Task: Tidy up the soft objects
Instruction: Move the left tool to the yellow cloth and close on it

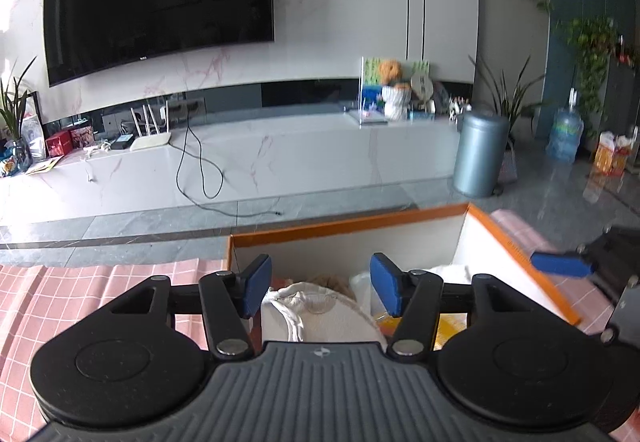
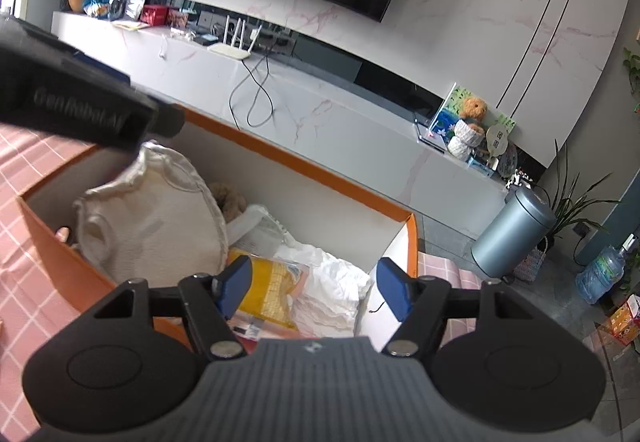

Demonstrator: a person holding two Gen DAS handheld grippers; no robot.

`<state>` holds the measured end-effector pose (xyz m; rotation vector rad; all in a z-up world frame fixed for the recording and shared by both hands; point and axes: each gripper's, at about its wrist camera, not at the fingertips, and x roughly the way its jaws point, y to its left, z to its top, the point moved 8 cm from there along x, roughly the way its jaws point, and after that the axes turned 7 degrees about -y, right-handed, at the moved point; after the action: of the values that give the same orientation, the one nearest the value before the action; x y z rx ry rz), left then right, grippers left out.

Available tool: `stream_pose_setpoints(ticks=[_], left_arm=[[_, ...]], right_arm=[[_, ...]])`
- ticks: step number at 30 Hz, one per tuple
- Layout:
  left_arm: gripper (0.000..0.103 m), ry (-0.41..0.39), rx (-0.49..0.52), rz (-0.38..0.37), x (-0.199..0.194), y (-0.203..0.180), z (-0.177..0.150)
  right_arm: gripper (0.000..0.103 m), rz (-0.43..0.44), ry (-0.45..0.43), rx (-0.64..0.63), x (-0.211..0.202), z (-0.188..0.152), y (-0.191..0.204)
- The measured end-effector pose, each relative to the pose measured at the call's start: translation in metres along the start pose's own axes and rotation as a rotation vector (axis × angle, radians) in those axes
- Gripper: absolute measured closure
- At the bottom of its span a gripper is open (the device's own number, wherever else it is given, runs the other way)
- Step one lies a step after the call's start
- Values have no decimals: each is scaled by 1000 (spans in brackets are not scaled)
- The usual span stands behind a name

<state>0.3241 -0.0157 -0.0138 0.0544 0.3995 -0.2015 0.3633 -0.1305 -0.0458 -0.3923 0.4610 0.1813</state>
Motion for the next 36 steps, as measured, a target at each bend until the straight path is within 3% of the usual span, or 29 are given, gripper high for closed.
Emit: stream_pose_setpoints(ticks=[6, 12, 23, 29, 36], left_arm=[[37, -54, -29, -62, -40, -5, 4], [37, -71, -59, -130, -79, -10, -13], [37, 54, -114, -100, -125, 12, -84], [39, 112, -240, -102, -140, 38, -114], [39, 172, -295, -92, -158, 56, -149]], right_arm=[[34, 28, -57, 25, -42, 1, 10], [32, 49, -77, 95, -80, -15, 22], [31, 115, -8, 167, -118, -63, 68], [31, 130, 30, 181, -131, -88, 91], [32, 213, 41, 159, -145, -94, 119]])
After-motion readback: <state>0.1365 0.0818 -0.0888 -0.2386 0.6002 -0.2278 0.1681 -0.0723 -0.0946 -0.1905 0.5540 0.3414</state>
